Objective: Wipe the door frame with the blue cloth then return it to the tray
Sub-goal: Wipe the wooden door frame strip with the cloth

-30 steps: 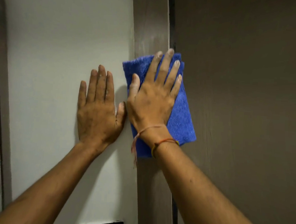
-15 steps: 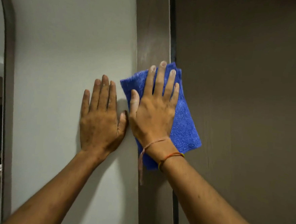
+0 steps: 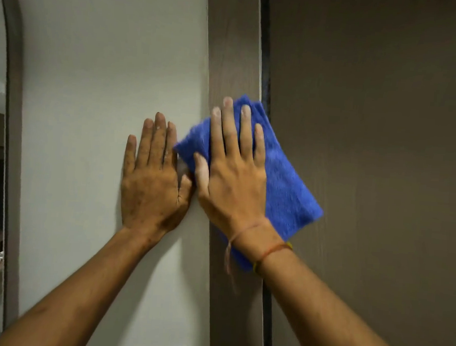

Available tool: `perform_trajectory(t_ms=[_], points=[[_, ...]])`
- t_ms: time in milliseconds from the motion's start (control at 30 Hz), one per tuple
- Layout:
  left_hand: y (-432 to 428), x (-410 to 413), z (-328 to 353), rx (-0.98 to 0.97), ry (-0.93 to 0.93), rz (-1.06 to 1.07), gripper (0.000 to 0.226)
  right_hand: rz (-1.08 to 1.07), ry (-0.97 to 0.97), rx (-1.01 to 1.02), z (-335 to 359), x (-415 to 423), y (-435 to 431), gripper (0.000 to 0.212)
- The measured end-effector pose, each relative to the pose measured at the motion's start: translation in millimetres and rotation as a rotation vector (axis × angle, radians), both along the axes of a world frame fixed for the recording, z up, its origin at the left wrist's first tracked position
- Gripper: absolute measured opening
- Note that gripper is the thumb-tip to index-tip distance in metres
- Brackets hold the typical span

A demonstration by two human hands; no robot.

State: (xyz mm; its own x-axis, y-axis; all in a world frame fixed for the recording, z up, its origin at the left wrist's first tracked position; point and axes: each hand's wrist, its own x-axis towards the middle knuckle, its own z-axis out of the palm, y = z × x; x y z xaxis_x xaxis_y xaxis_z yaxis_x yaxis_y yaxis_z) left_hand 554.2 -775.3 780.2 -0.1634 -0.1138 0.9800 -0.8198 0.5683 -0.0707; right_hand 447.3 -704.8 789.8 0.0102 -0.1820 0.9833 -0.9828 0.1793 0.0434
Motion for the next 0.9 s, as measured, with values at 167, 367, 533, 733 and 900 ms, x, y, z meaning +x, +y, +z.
perform_trajectory(t_ms=[167, 367, 533, 733, 900], points=[[-0.3, -0.6, -0.7, -0.004, -0.006, 0.015, 0.067, -0.017, -0.083, -0.038, 30.1, -2.5, -0.3, 0.068], [-3.1, 0.3, -0.2, -0.013, -0.007, 0.034, 0.068, -0.011, -0.281, -0.162, 64.8, 7.6, -11.0, 0.066], [-3.0, 0.6, -0.9, -0.013, -0.018, 0.037, 0.072, -0.007, -0.405, -0.147, 16.6, 25.0, -8.0, 0.065], [1.9, -1.6, -0.9, -0.011, 0.006, 0.01, 0.067, 0.132, -0.409, -0.039, 71.1, 19.1, -5.5, 0.064], [-4.2, -0.8, -2.3, -0.028, 0.004, 0.026, 0.067, -0.038, -0.356, -0.166, 24.6, 20.8, -10.6, 0.07]])
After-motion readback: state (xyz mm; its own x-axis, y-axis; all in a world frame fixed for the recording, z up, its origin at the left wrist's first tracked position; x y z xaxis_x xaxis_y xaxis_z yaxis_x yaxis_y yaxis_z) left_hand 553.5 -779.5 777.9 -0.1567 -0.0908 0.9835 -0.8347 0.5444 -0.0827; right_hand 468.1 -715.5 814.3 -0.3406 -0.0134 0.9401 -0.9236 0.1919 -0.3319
